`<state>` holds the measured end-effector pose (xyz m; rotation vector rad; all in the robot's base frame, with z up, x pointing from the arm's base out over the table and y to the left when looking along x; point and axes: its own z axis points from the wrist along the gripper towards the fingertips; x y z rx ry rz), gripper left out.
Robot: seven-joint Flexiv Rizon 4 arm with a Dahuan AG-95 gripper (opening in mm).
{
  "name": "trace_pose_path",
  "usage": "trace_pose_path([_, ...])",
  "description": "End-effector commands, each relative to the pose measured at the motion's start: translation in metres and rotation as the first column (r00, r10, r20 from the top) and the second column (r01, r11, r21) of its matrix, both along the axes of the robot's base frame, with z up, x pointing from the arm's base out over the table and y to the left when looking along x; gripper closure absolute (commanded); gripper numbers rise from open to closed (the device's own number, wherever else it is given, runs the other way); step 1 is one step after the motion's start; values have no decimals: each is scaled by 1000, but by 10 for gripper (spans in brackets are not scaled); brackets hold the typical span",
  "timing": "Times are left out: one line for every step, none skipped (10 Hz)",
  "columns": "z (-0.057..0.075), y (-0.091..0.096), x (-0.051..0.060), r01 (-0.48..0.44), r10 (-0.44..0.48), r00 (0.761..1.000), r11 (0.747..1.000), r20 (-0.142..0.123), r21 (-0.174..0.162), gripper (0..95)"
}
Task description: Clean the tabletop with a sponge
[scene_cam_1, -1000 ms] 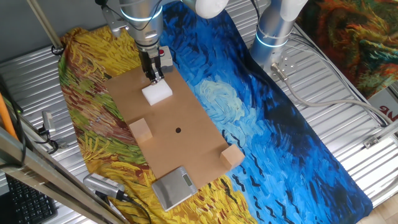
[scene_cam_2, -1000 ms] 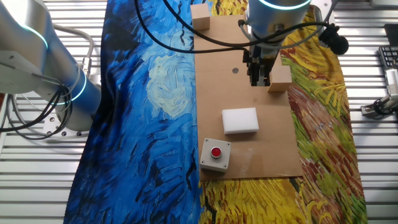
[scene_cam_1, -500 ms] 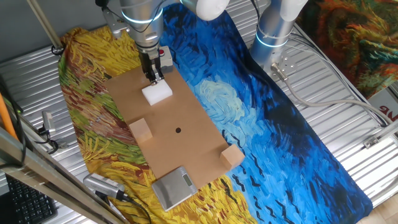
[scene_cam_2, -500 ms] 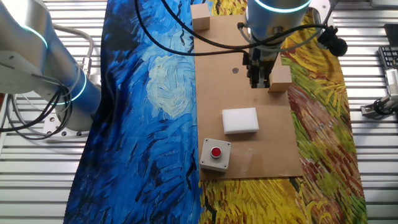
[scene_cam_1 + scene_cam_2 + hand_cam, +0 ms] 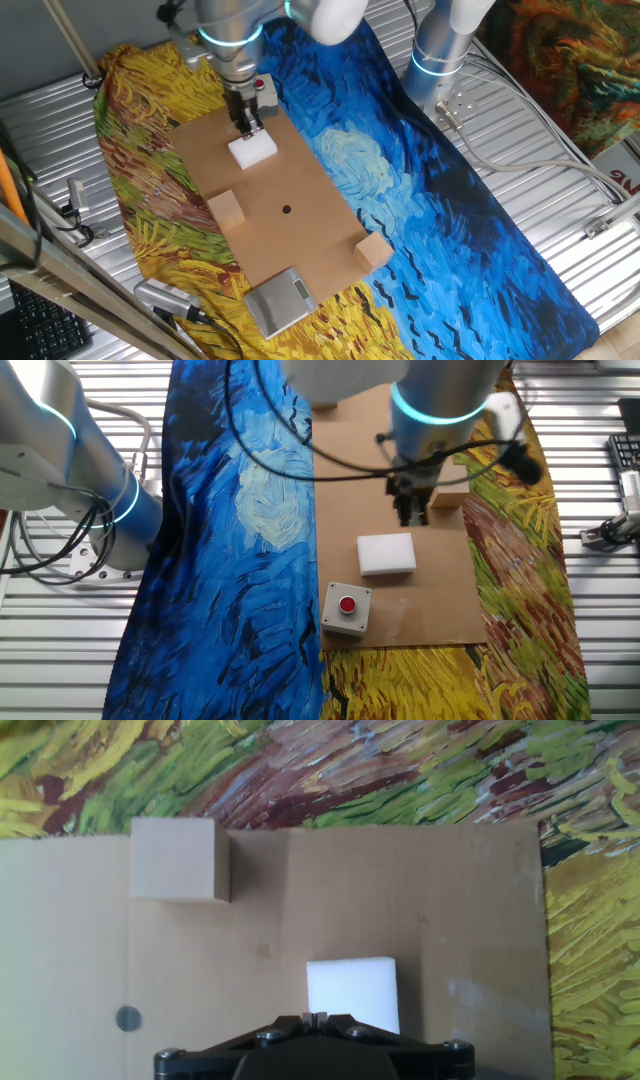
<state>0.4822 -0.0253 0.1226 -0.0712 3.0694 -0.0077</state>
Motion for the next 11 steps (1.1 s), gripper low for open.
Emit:
trace_pose_path([-4, 0, 1, -13, 13, 1000, 1000, -8, 2, 950])
trace_pose_path([-7, -1, 2, -17, 17, 1000, 1000, -9, 2, 950])
trace_pose_path([-11, -2, 2, -21, 21, 1000, 1000, -8, 3, 950])
trace_pose_path([-18, -4, 3, -28, 28, 1000, 1000, -2, 2, 950])
trace_pose_path([-20, -5, 4, -30, 30, 1000, 1000, -1, 5, 950])
trace_pose_path([-22, -6, 4, -30, 30, 1000, 1000, -3, 3, 950])
trace_pose_path([-22, -8, 4, -34, 34, 999, 999, -4, 2, 950])
trace_pose_path([-22, -10, 3, -36, 36, 999, 999, -6, 1, 950])
trace_pose_path([-22, -14, 3, -41, 41, 999, 999, -6, 3, 950])
trace_pose_path([-23, -18, 3, -46, 46, 999, 999, -6, 3, 950])
trace_pose_path([-25, -20, 3, -51, 51, 999, 999, -5, 4, 950])
